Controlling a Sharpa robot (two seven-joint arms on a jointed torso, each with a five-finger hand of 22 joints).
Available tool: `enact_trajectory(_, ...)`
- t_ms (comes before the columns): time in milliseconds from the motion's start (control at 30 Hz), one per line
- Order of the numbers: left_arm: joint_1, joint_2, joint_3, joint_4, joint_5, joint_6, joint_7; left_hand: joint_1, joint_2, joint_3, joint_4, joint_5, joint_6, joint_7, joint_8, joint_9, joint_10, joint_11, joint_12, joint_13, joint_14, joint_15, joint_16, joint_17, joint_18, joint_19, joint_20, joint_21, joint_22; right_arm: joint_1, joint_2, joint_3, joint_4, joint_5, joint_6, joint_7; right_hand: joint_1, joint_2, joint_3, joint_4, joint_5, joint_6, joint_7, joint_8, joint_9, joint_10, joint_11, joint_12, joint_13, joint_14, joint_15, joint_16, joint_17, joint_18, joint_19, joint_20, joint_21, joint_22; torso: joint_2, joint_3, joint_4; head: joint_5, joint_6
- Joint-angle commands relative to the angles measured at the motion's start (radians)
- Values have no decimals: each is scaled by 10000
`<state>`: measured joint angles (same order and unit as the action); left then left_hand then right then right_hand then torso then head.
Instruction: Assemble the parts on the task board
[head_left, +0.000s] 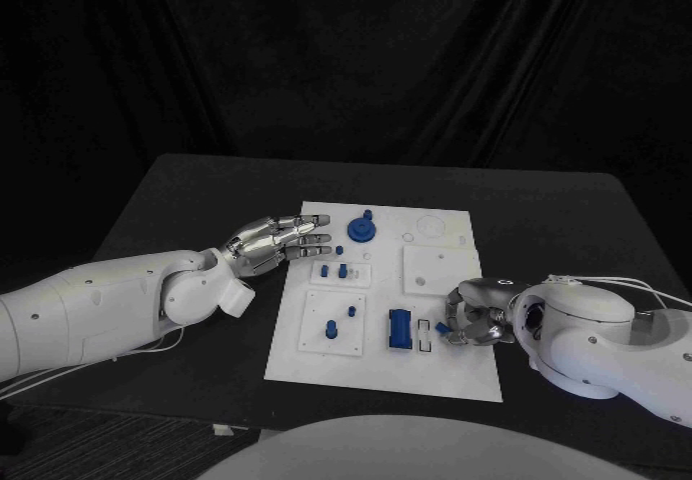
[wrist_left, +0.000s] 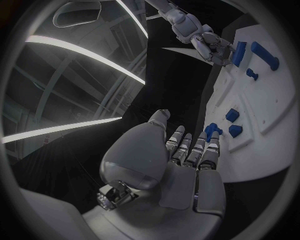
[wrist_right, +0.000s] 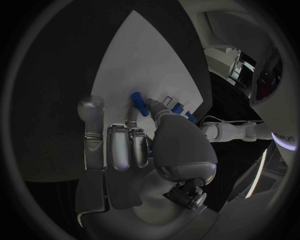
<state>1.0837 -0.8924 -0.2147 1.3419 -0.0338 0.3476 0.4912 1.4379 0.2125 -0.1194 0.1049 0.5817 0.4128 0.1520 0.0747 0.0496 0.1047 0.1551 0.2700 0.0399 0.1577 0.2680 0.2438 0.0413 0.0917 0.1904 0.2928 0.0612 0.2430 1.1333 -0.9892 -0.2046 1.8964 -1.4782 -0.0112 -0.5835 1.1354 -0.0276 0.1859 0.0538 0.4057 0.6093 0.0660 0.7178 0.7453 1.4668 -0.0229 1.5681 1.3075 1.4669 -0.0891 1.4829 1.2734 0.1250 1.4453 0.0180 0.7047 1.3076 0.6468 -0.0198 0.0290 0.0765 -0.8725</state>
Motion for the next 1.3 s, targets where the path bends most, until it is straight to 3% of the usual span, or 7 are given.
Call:
enact_trajectory(33,-17,3,9,22,25,158,64,-96,-11,45,-9,33,17,45,59,3,38,15,39,14,66,11,34,17,-57,60,-1,49,-13,-67,-3,-33,45,-1711,601,-549,26,-89,-26,-82,-84,-15,48,-72,-20,1040,54,27,2633,544,59,-61,-14,92,-7,68,-38,800,2,-1,1,0,-2)
enact_trajectory(233,-18,-3,9,22,25,164,52,-96,-11,45,-9,33,17,45,59,3,38,15,39,14,66,11,34,17,-57,60,-1,49,-13,-103,-2,-33,174,-2417,677,-569,479,48,291,-472,86,270,29,-445,-358,1040,32,27,2633,537,33,-77,-39,98,-1,43,-113,794,-1,-1,2,3,-2)
enact_trajectory(433,-19,-2,9,19,25,171,38,-96,-11,45,-9,33,17,45,59,3,38,15,39,14,66,11,34,17,-57,60,-1,49,-13,-141,-28,-33,346,-2898,477,-524,761,-194,1768,-1518,1069,1891,138,-2160,-1814,1040,173,27,2633,515,145,-129,-159,84,29,106,-166,837,-1,-1,1,9,-2)
enact_trajectory(567,-20,6,9,12,25,191,26,-112,-7,65,-21,35,28,48,66,4,46,22,56,16,86,22,59,21,-57,70,-1,54,-11,-162,-65,-33,455,-3088,351,-483,630,-275,2283,-1937,1091,2970,207,-3389,-2714,1040,241,27,2633,514,211,-125,-156,67,48,160,-64,869,-1,-1,2,12,-2)
enact_trajectory(667,-21,9,9,10,25,205,14,-112,-7,65,-21,35,28,48,66,4,46,22,56,16,86,22,59,21,-57,70,-1,54,-11,-174,-104,-33,518,-3209,212,-426,539,-320,2591,-2092,919,3447,196,-3973,-3160,1040,247,27,2633,518,201,-118,-142,60,60,160,18,886,1,-1,2,24,-2)
enact_trajectory(933,-23,-4,9,11,25,211,-21,-129,4,93,-34,37,55,58,81,8,99,75,134,30,99,22,78,22,-58,84,-1,60,-6,-189,-309,-33,637,-2637,-583,-106,315,-352,2817,-2162,1116,4113,131,-4572,-3683,1040,215,27,2633,521,172,-114,-156,37,99,144,214,919,-2,-3,1,54,-2)
enact_trajectory(1300,-25,20,9,-15,25,226,-60,-135,4,101,-39,37,61,61,85,9,115,91,153,33,106,21,89,23,-58,87,-1,61,-7,36,-701,-30,630,2711,-1732,219,-206,-244,2738,-1794,1254,4462,56,-4943,-3998,1040,156,27,2633,529,128,-109,-195,17,166,107,405,947,-3,-1,-2,50,-2)
